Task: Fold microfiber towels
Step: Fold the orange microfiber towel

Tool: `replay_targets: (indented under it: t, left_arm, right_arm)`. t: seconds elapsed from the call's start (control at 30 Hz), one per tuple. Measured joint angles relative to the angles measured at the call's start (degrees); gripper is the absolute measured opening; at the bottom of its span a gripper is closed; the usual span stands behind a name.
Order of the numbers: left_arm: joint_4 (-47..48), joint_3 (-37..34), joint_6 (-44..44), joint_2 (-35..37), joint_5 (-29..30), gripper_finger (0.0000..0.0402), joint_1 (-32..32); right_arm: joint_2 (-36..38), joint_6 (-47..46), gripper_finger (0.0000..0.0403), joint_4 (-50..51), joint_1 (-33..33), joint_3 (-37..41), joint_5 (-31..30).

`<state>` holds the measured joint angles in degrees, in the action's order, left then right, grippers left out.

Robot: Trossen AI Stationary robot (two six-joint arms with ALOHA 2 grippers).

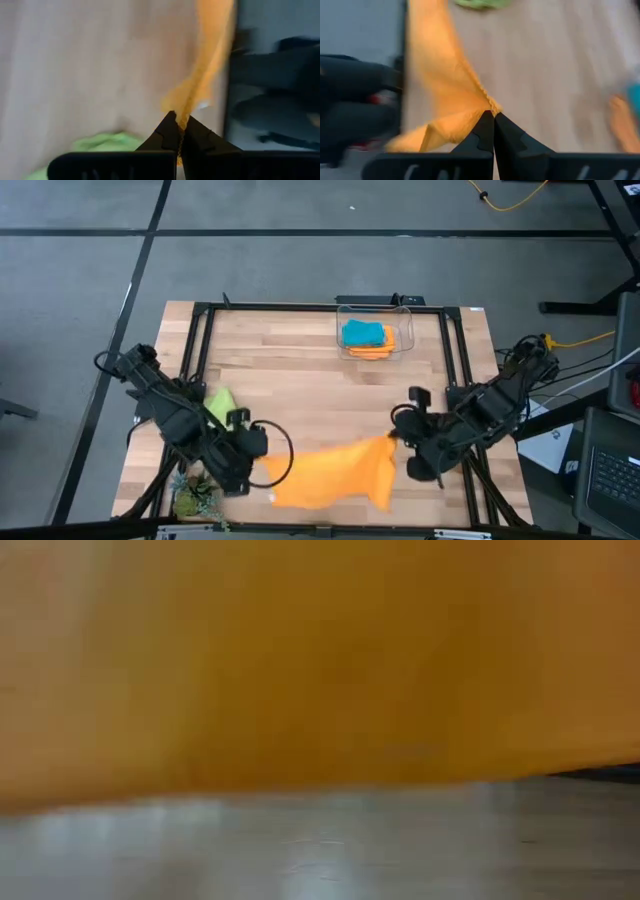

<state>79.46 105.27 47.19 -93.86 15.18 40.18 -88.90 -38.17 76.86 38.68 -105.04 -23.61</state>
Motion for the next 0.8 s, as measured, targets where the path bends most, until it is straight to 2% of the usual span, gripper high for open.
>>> replay_targets:
  t: [0.1,0.23,0.37,0.5,0.67,0.8]
  left_arm:
    - [0.8,-4.9,1.7,-0.1,0.8,0.0,-2.9]
    - [-1.1,-13.6,2.0,0.0,1.0,0.0,-6.8]
    - [-5.1,-23.5,0.9,-0.2,2.4,0.0,-11.2]
    - [-7.8,-30.8,-2.5,-0.2,4.0,0.0,-16.4]
    - [-8.3,-35.5,-5.8,-0.2,8.2,0.0,-22.9]
    - [-8.5,-36.4,-8.5,-0.2,12.1,0.0,-26.5]
  right_arm:
    - [0.0,-2.8,0.0,2.3,-2.1,5.0,-1.2]
    - [0.0,-5.2,0.0,-0.9,-5.7,16.1,-1.3]
    - [-0.1,-4.0,0.0,-12.0,-9.7,29.5,-2.3]
    - [-0.1,1.0,0.0,-23.8,-14.5,39.9,-6.7]
    - [-0.1,5.4,0.0,-29.6,-21.5,47.1,-11.7]
    - [-0.1,8.1,0.0,-29.9,-25.4,48.6,-14.3]
